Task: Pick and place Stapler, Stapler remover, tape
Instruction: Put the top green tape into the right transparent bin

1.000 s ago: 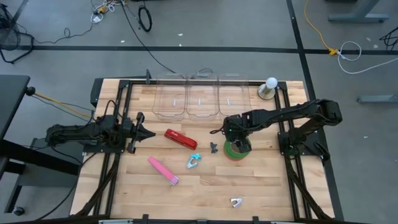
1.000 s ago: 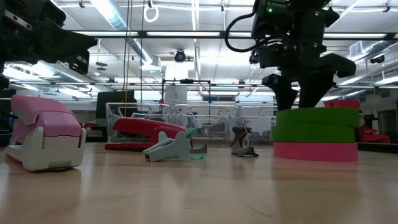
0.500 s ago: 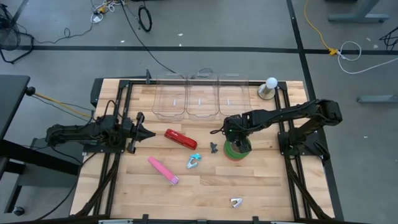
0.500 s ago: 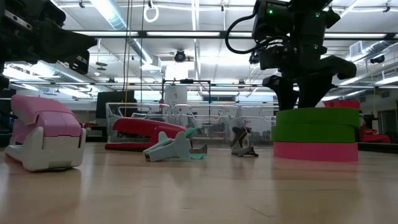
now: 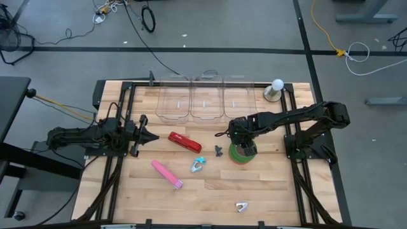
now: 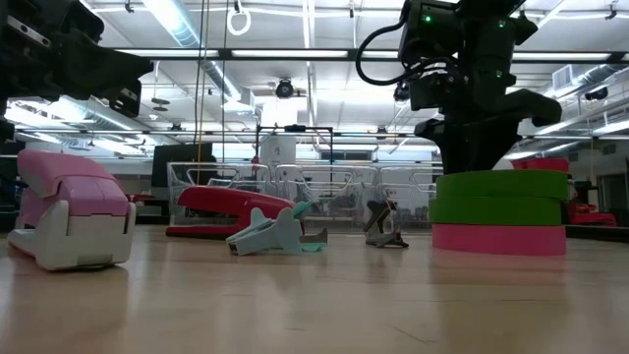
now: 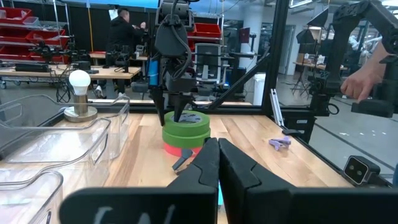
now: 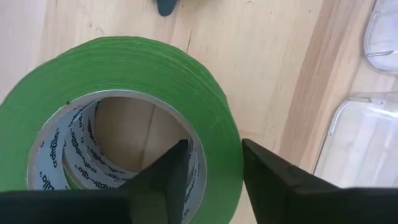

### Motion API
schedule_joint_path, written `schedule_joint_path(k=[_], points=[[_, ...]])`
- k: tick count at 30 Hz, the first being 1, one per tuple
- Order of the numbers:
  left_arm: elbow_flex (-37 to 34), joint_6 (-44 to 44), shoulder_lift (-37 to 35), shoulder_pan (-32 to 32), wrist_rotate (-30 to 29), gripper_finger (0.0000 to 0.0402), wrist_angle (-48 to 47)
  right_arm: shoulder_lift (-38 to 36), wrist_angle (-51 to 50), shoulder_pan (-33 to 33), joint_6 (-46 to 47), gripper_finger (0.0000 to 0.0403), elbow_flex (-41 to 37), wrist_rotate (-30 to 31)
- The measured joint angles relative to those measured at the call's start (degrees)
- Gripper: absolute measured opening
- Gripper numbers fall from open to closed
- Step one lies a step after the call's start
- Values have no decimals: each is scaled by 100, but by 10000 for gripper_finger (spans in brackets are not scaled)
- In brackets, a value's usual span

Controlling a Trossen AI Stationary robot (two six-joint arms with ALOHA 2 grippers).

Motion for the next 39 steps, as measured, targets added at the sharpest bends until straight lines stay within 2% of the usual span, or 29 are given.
schedule_joint_path(k=[16,39], points=[[0,2,-2,2,0,3,0,-7,-13,0,-20,105,0,-33],[-1,-2,0,1,0,3,0,-20,-9,4,2,100,-2,118]])
